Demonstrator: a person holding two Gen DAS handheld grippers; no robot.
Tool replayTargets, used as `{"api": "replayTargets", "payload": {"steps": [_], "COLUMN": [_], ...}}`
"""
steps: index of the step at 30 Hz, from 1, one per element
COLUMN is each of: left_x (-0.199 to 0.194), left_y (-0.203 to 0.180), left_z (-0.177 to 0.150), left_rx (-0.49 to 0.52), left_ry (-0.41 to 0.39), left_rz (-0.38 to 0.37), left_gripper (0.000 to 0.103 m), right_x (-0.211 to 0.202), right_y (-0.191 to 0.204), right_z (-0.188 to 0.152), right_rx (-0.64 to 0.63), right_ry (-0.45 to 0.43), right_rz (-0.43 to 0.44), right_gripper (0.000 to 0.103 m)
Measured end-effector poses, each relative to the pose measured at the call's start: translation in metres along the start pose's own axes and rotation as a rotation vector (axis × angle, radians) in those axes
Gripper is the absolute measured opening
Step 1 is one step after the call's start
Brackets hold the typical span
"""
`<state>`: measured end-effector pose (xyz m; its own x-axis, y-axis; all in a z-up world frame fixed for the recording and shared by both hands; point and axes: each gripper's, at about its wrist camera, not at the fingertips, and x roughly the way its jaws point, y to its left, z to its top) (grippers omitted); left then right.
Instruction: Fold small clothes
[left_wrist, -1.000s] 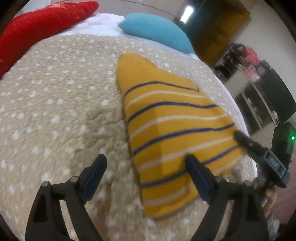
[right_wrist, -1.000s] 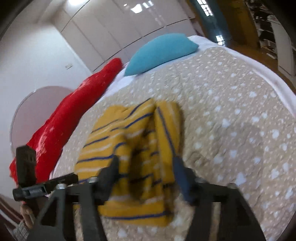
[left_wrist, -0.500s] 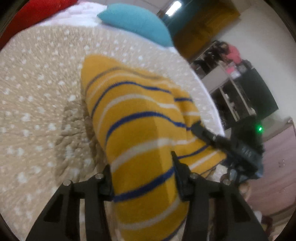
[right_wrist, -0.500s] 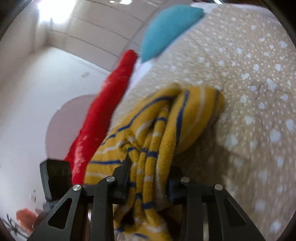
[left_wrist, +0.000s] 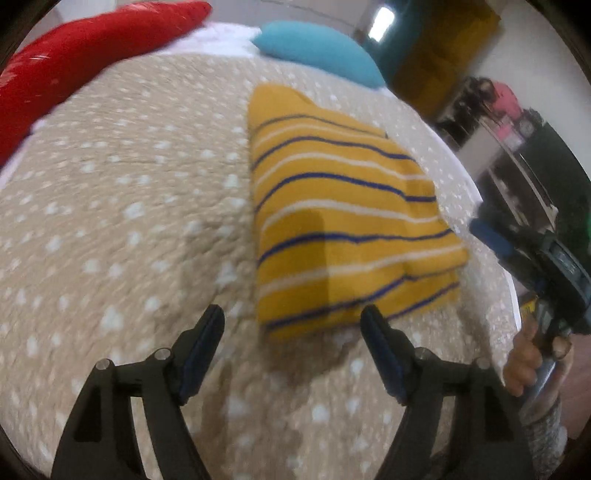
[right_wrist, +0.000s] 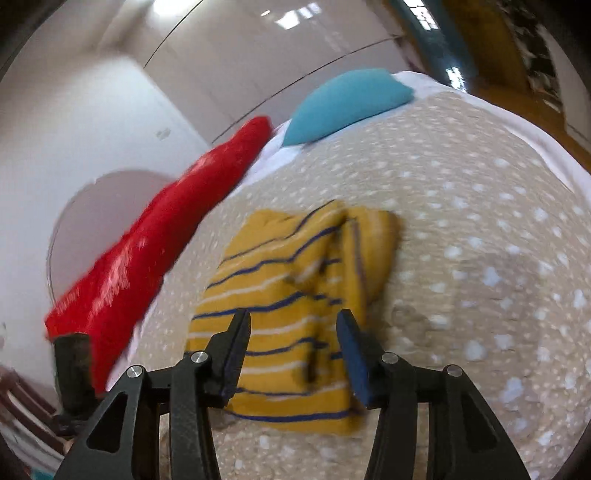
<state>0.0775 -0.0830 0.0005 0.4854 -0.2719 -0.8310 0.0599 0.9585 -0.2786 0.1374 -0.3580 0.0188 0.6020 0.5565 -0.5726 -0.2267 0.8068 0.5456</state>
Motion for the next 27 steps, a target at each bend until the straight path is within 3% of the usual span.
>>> {"api": "replayTargets", "payload": {"steps": [2, 3, 4, 5, 7, 10, 13, 15, 18, 21, 25, 27], "left_x": [-0.014, -0.019, -0.026, -0.028, -0.039, -0.047, -0.044, -0.040, -0.042, -0.046, -0.053, -0.059], "left_y": [0.002, 0.003, 0.011, 0.013, 0.020, 0.036, 0.044, 0.049, 0.052, 0.052, 0.048, 0.046], "left_z": [-0.013, -0.018, -0.020, -0.025, -0.035, -0.055, -0.067, -0.071, -0.074, -0.077, -0.081, -0.084], "left_rx": [-0.019, -0.028, -0.035, -0.042, -0.057, -0.092, -0.136, -0.148, -0.135, -0.106, -0.068, -0.051], "left_ry": [-0.024, -0.031, -0.035, -0.038, -0.042, -0.057, -0.041, -0.022, -0.041, -0.076, -0.122, -0.148], "left_rz": [0.001, 0.000, 0.000, 0.003, 0.009, -0.007, -0.022, -0.024, 0.023, 0.088, 0.155, 0.191], "left_gripper": [0.076, 0.077, 0.078, 0.078, 0.078, 0.080, 0.081, 0.081, 0.081, 0.081, 0.081, 0.081], "right_x": [0.024, 0.038, 0.048, 0.055, 0.046, 0.026, 0.036, 0.030, 0.002, -0.011, 0.020, 0.050], "right_y": [0.011, 0.013, 0.015, 0.015, 0.009, 0.001, -0.018, -0.018, -0.006, 0.016, 0.044, 0.037], "right_z": [-0.006, -0.010, -0.015, -0.019, -0.026, -0.040, -0.055, -0.049, -0.033, -0.016, 0.002, 0.009], "right_rx": [-0.027, -0.041, -0.047, -0.024, 0.031, 0.039, 0.090, 0.120, 0.120, 0.065, -0.032, -0.011], "right_ry": [0.040, 0.077, 0.117, 0.149, 0.123, 0.112, 0.172, 0.162, 0.024, -0.080, -0.052, 0.014], "right_rz": [-0.070, -0.108, -0.121, -0.099, -0.052, -0.124, -0.137, -0.115, -0.105, -0.100, -0.072, -0.045], "right_gripper": [0.053, 0.036, 0.007, 0.007, 0.005, 0.004, 0.004, 0.004, 0.012, 0.012, 0.018, 0.023]}}
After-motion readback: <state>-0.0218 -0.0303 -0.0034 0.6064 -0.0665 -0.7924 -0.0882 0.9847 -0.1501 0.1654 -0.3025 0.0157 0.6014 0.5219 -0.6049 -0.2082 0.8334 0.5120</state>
